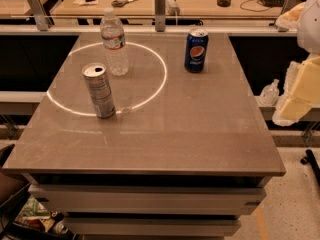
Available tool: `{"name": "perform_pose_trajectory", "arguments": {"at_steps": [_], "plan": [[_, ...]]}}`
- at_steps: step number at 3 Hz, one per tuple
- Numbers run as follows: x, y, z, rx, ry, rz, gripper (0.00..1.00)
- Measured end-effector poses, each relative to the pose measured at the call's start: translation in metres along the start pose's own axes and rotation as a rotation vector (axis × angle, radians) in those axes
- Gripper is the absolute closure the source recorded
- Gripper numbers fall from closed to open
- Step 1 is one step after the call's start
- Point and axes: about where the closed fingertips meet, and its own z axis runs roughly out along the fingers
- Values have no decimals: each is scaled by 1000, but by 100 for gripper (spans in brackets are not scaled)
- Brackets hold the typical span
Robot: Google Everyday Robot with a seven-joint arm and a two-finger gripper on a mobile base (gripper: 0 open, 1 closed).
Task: Knock pepsi can over
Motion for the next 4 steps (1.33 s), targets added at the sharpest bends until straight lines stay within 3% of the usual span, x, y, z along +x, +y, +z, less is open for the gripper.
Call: {"name": "perform_pose_trajectory", "arguments": {"at_steps": [1,2,3,4], "plan": [[0,0,0,1,0,0,0],[6,-18,-1,21,-54,85,0],[20,-39,4,72,-154,215,0],[30,-61,13,156,-267,331,0]]}}
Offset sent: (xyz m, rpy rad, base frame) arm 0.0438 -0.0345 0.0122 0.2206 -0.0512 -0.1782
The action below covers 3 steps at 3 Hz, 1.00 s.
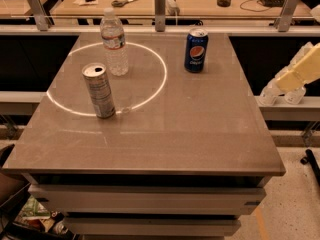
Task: Knock pepsi can over
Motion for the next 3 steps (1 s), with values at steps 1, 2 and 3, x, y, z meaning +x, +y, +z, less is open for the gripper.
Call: {"name": "perform_pose_trajectory", "arguments": {"at_steps": [1,2,3], "plan": [[0,-19,20,62,-122,68,0],[-7,-33,47,86,-226,111,0],[-15,-43,81,65,-312,148,0]]}}
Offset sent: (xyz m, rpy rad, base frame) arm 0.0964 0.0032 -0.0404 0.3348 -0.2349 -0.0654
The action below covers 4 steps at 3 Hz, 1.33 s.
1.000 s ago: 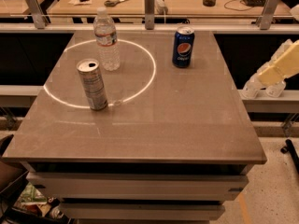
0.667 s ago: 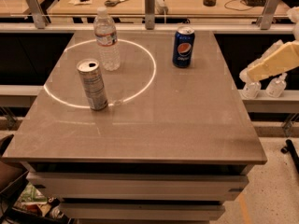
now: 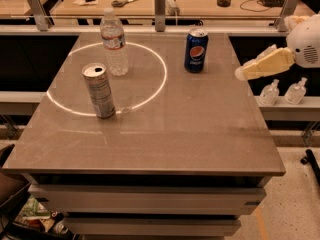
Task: Knock pepsi can over
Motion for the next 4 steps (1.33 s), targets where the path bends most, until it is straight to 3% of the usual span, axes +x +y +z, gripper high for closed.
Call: {"name": "perform_pose_trajectory", "arguments": {"at_steps": [2,4], "plan": [[-7,-3,10,-10,-24,9,0],[-31,-11,52,-57,-125,46,0]]}}
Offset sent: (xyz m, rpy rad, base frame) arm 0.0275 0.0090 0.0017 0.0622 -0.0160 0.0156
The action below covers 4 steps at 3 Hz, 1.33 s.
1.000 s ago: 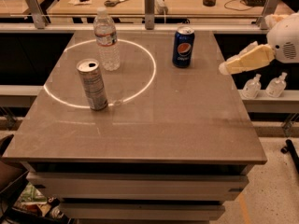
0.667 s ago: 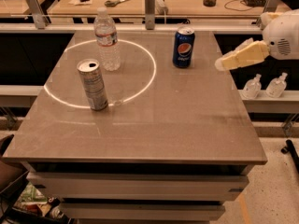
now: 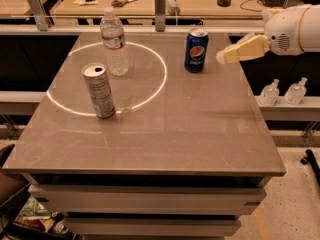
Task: Knock pepsi can over
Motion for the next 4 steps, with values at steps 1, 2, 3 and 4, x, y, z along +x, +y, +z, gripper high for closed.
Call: {"name": "perform_pose_trajectory", "arguments": {"at_steps": [1,2,3,4], "plan": [[2,0,25,-34,-39,35,0],[11,0,47,-65,-72,83,0],[19,-3,64,-87,-109,128,0],[23,-6,81,-107,-162,161,0]]}}
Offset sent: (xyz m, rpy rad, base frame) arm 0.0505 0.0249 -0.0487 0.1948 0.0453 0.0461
